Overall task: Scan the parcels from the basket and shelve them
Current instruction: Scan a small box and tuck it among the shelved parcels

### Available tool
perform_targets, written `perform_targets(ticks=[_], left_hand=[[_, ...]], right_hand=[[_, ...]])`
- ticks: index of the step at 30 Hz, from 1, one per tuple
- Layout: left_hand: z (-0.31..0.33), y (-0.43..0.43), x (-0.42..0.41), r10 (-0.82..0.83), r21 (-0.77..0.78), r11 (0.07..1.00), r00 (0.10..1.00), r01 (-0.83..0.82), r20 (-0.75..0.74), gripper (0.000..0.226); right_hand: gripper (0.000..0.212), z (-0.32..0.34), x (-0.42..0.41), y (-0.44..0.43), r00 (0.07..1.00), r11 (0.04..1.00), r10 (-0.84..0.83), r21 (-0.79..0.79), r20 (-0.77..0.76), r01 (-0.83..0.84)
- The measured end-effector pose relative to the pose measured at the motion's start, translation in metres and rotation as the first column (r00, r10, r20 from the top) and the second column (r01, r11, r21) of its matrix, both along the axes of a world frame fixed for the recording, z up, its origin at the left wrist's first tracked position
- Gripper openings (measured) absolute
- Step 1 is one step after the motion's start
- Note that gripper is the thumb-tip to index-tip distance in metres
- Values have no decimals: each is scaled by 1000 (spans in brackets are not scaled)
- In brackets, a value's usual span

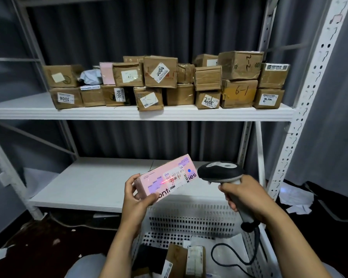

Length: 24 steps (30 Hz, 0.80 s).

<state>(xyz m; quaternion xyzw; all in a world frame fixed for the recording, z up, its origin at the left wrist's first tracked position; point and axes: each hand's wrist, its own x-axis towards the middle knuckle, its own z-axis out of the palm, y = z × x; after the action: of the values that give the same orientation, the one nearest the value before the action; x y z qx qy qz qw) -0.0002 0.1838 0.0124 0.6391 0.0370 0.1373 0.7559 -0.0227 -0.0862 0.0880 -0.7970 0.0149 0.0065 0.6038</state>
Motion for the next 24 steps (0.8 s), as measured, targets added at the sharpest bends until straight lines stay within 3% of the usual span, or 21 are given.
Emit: perform_targets(ticks=[4, 8, 18, 21, 24], left_hand=[[19, -8, 0, -16, -30, 999, 1000, 16, 2, 57], [52, -20, 5, -79, -76, 994, 996, 76, -37, 42], [134, -62, 20, -265, 25, 962, 952, 272, -153, 29], [159, -77, 26, -328, 108, 934, 936, 341, -126, 38], [178, -89, 32, -498, 233, 829, 861, 508, -103, 67]], right_hand=[[10, 9, 7, 5, 995, 998, -56, 39, 77, 53], [5, 24, 17, 12, 982, 974, -128, 202, 139, 99], [8, 75, 25, -5, 937, 835, -277, 536, 214, 124], [13, 86, 32, -23, 898, 835, -365, 513, 247, 198], [19, 101, 35, -41, 858, 828, -426, 505, 287, 242]])
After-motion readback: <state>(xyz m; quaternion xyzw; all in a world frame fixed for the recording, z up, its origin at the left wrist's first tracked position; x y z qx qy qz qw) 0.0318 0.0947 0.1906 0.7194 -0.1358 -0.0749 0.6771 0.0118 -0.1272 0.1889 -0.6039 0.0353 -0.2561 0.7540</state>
